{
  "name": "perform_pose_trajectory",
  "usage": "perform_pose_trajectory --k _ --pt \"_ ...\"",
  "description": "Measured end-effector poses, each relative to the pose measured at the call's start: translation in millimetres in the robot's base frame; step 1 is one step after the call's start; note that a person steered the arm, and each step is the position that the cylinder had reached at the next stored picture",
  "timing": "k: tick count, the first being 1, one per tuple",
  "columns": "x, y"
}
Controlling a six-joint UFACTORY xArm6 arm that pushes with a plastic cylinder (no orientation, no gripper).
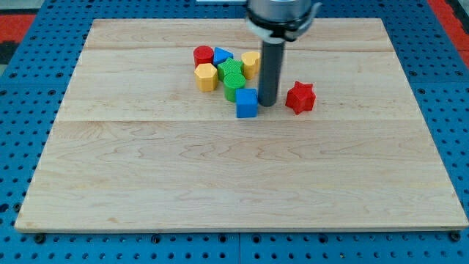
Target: Move the blue cube closer to the group of blocks
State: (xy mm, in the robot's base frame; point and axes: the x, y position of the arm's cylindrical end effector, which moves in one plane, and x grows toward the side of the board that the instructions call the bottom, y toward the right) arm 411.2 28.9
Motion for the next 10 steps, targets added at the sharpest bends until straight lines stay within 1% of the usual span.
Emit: perform_pose_trajectory --k 1,2,3,4,5,7,9,10 --pt "27.8 -25.6" --pt "34.5 5.3" --pt "44.0 -28.9" --pt "28.7 -55.1" --pt "32.4 -55.5" --pt "48.7 -87.2" --pt "5.6 -84.1" --pt "37.0 -67.8"
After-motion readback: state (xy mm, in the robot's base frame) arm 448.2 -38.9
